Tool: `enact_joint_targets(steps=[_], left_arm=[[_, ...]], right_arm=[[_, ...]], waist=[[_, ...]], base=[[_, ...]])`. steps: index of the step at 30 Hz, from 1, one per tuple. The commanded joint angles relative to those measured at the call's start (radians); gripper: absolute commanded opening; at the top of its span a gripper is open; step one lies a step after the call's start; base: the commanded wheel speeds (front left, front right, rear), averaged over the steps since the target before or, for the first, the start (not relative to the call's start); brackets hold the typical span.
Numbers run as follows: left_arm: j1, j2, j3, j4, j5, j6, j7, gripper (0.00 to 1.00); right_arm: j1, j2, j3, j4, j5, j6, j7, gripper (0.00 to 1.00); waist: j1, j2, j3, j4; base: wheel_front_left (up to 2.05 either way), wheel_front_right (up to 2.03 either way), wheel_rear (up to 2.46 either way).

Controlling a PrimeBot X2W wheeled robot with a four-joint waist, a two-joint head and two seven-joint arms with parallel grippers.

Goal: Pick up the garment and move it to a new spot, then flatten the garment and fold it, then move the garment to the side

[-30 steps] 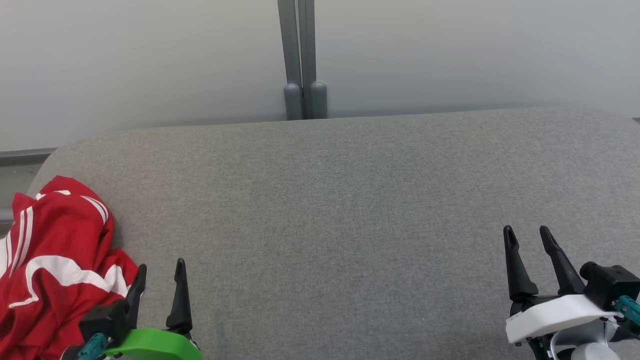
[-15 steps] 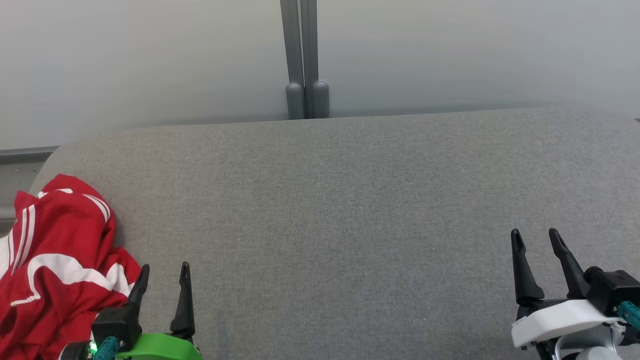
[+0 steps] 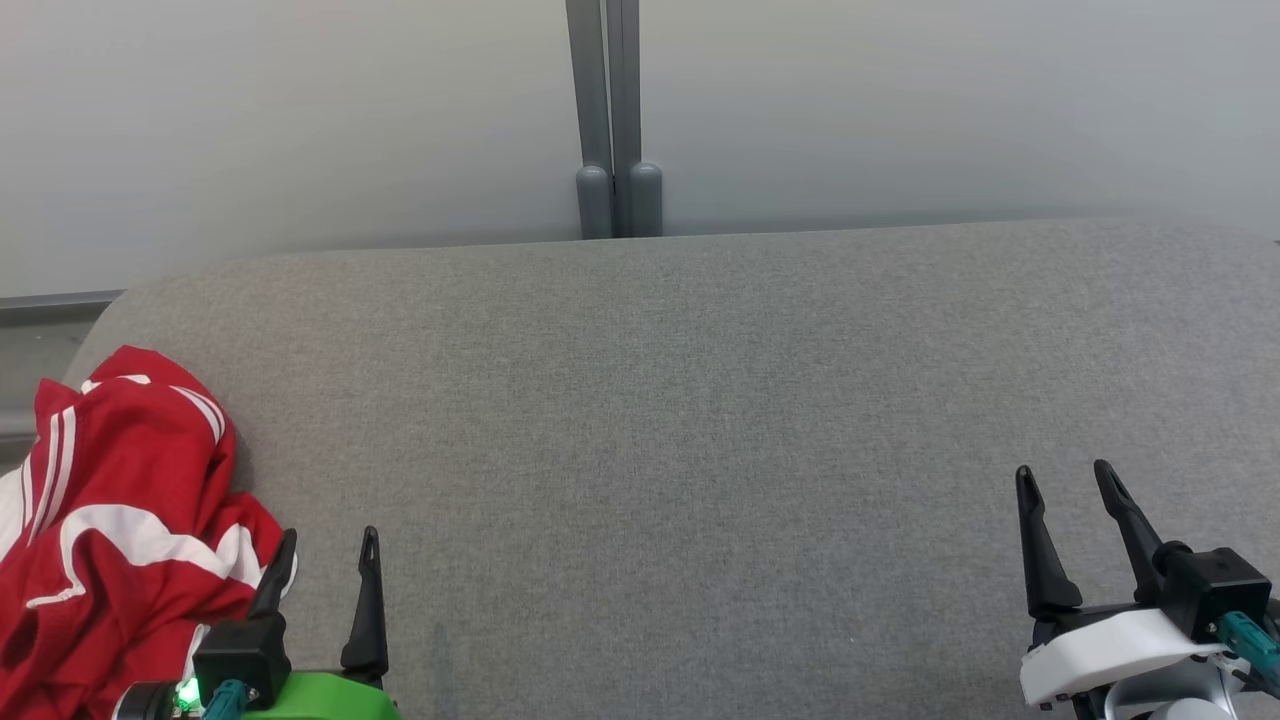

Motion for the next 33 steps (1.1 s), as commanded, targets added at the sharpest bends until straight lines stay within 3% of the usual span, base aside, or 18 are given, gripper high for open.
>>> enact_joint_targets(steps=[1,33], left_arm=[[0.009,0.0,0.004,0.003,0.018,-0.004,-0.007,1.0],[-0.001,-0.019,0.031,0.017,0.068,-0.023,-0.013,1.0]], right_arm=[[0.01,-0.004,-0.001,-0.001,-0.021,0.0,-0.009,1.0],[0.021,-0.002,-0.011,-0.002,-0.035,0.0,-0.014,1.0]], waist=[[-0.0001,0.0,-0.001,0.0],[-0.0001,0.0,0.001,0.002]], base=[[0.0,0.0,0.0],[0.0,0.0,0.0]])
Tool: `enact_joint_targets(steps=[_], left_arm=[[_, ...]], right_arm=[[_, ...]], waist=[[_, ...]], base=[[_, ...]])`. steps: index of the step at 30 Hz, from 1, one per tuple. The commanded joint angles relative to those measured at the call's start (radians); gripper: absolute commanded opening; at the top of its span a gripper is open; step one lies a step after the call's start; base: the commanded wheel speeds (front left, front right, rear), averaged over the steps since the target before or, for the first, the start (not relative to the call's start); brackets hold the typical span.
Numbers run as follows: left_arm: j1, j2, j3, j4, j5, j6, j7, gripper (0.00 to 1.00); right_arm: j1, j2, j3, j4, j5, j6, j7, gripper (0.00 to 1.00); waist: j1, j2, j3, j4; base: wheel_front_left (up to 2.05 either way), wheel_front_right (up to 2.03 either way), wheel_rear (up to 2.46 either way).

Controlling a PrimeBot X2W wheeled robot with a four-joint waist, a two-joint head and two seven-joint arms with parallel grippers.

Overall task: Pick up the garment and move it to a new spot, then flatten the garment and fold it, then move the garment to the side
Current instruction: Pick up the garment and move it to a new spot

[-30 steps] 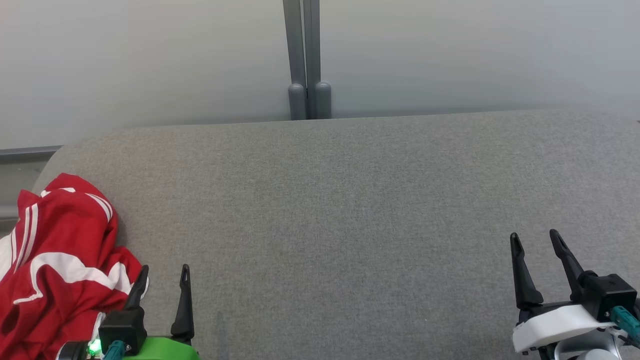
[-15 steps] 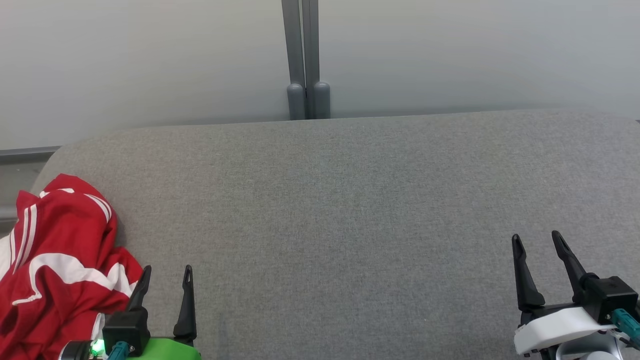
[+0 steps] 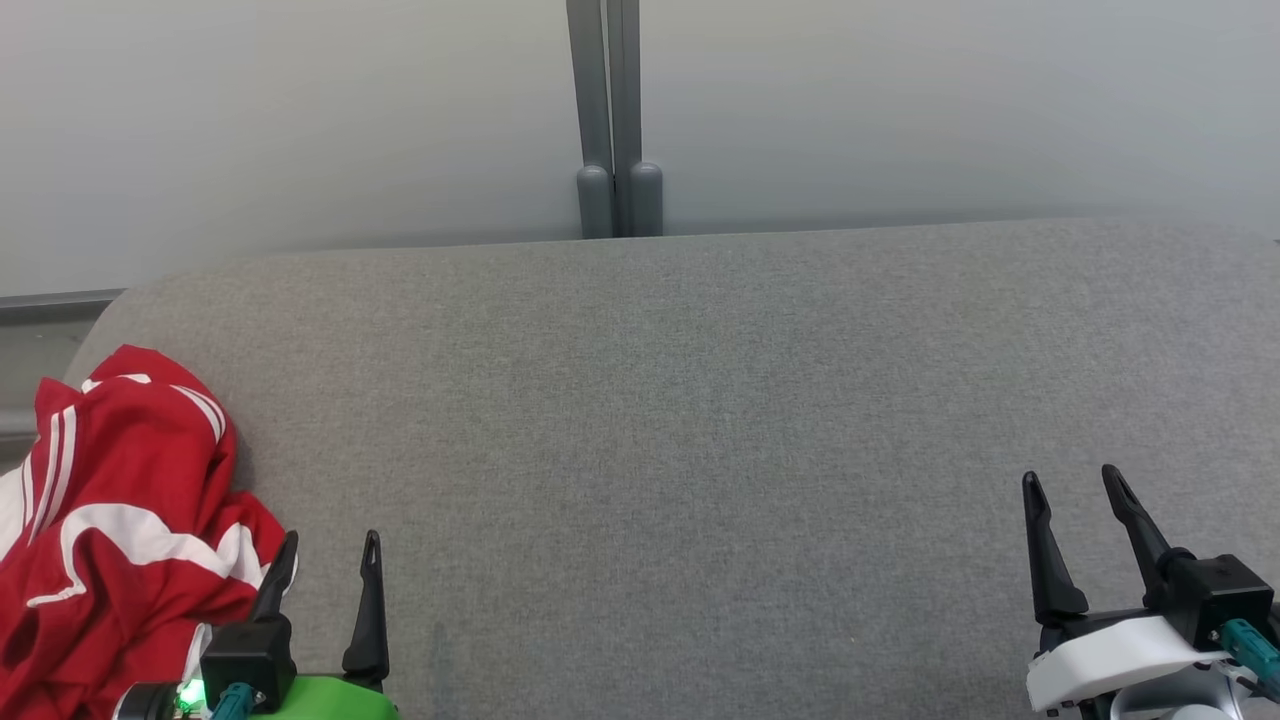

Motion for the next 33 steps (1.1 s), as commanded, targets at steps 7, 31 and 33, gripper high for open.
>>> enact_joint_targets(steps=[7,31,33], left_arm=[[-0.017,-0.008,0.005,0.003,0.007,-0.002,-0.001,1.0],[0.038,-0.004,0.055,-0.016,0.003,0.003,-0.001,1.0],[0.039,-0.004,0.059,-0.019,0.003,0.005,-0.001,1.0]], right_arm=[[0.017,-0.002,0.01,-0.002,0.009,0.0,-0.003,1.0],[-0.017,0.006,0.099,0.024,0.037,0.0,-0.003,1.0],[-0.015,0.003,0.103,0.025,0.039,0.0,-0.003,1.0]], waist=[[0.0,0.0,0.001,0.06],[0.0,0.0,-0.027,0.37],[0.0,0.0,-0.025,0.365]], base=[[0.0,0.0,0.0],[0.0,0.0,0.0],[0.0,0.0,0.0]])
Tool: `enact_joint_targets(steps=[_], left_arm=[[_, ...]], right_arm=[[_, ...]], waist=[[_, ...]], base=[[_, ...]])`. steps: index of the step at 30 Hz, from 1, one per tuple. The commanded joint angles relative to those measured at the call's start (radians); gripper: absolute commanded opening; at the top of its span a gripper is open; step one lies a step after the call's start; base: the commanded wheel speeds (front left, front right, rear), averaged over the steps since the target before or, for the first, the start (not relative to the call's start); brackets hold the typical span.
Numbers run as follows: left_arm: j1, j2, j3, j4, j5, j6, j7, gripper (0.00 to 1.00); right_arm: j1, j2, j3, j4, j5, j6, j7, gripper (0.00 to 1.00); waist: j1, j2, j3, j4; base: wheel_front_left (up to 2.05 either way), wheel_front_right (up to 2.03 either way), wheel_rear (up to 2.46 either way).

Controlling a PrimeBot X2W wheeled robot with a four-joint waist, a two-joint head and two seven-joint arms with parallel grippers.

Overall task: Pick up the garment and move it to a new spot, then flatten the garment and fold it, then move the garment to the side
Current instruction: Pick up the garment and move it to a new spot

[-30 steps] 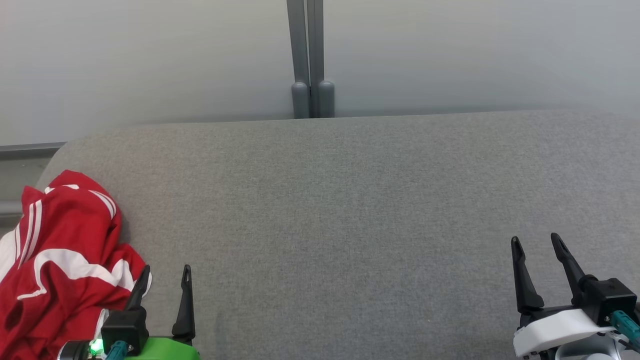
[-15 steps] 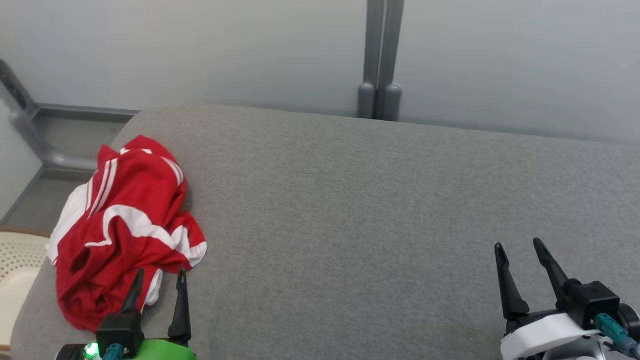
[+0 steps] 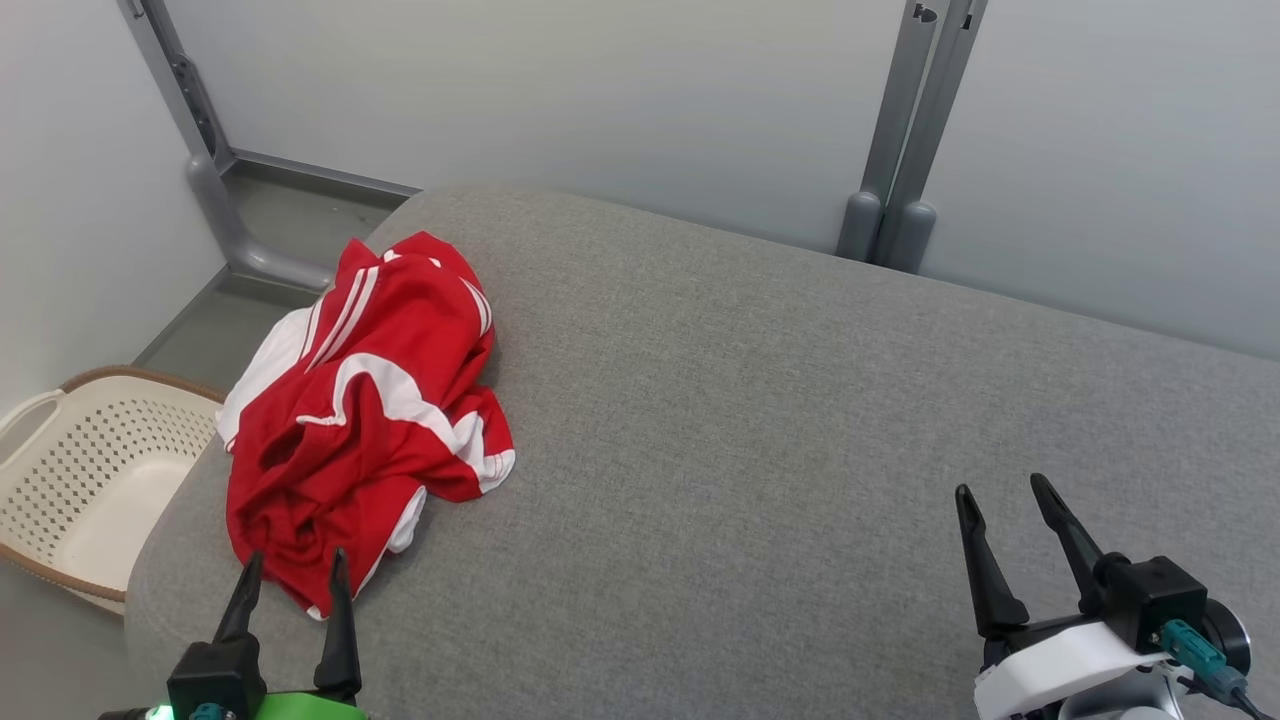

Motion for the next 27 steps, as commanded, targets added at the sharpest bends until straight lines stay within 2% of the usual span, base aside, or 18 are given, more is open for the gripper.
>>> enact_joint_targets(steps=[1,9,20,27], left_arm=[[0.006,0.002,0.004,-0.006,-0.002,0.002,0.0,1.0],[-0.069,0.031,0.017,0.033,-0.003,-0.002,0.014,1.0],[-0.351,0.139,0.022,0.249,-0.013,-0.028,0.266,1.0],[-0.461,0.189,0.03,0.401,-0.04,-0.045,0.437,1.0]], right_arm=[[-0.003,-0.004,0.0,0.003,0.005,0.0,-0.003,1.0],[-0.019,-0.015,0.008,-0.005,0.005,0.0,-0.003,1.0],[-0.09,-0.03,0.031,0.001,0.003,0.0,-0.003,1.0],[-0.118,-0.02,0.04,0.014,0.009,0.0,-0.003,1.0]], waist=[[0.0,0.0,0.001,-0.007],[0.0,0.0,0.038,-0.068],[0.0,0.0,0.164,-0.187],[0.0,0.0,0.191,-0.24]], base=[[0.0,0.0,0.0],[0.0,0.0,0.0],[0.0,0.0,0.0],[0.0,0.0,0.0]])
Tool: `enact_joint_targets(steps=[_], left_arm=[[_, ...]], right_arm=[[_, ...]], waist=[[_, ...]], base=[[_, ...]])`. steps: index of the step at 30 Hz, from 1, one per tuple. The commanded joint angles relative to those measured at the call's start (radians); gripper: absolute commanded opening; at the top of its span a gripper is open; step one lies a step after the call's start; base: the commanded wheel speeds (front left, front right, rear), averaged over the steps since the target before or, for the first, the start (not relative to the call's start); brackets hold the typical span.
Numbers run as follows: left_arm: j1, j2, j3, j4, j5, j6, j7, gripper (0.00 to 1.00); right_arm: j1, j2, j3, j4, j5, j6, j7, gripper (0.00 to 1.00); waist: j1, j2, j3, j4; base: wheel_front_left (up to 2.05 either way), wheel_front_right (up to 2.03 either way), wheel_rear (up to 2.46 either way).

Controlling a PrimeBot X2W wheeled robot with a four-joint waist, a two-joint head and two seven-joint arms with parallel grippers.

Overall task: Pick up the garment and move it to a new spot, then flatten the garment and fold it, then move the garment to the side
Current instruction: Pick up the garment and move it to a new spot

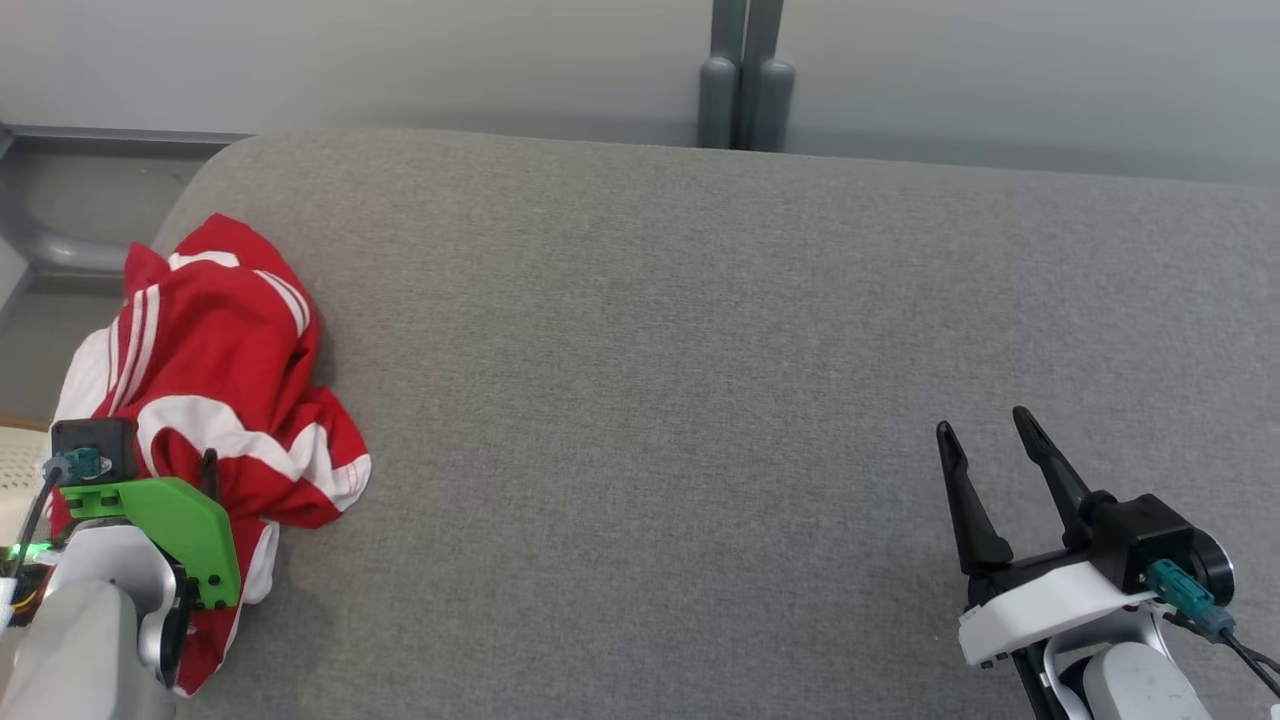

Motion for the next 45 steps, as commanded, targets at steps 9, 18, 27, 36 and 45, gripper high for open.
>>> enact_joint_targets(steps=[9,18,27,36,45], left_arm=[[-0.043,0.027,-0.003,0.067,-0.025,-0.001,0.12,0.0],[-0.017,0.024,0.016,-0.303,-0.074,-0.003,0.169,0.0],[0.016,-0.023,-0.008,-0.788,-0.159,-0.01,0.249,0.0],[-0.009,-0.071,-0.078,-0.992,-0.218,-0.018,0.304,0.0],[-0.011,-0.129,-0.16,-0.977,-0.239,-0.008,0.314,0.0]], right_arm=[[-0.004,0.009,-0.014,0.01,0.006,0.0,-0.003,1.0],[0.026,0.028,-0.035,0.004,0.023,0.0,-0.003,1.0],[-0.007,0.056,-0.036,-0.026,0.042,0.0,-0.003,1.0],[-0.018,0.064,-0.022,-0.065,0.052,0.0,-0.003,1.0],[0.013,0.066,-0.038,-0.084,0.073,0.0,-0.003,1.0]], waist=[[-0.0001,0.0,0.01,-0.049],[-0.0001,0.0,-0.027,-0.023],[-0.0001,0.0,-0.045,-0.124],[-0.0001,0.0,-0.044,-0.344],[-0.0001,0.0,-0.018,-0.551]], base=[[0.0,0.0,0.0],[0.0,0.0,0.0],[0.0,0.0,0.0],[0.0,0.0,0.0],[0.0,0.0,0.0]])
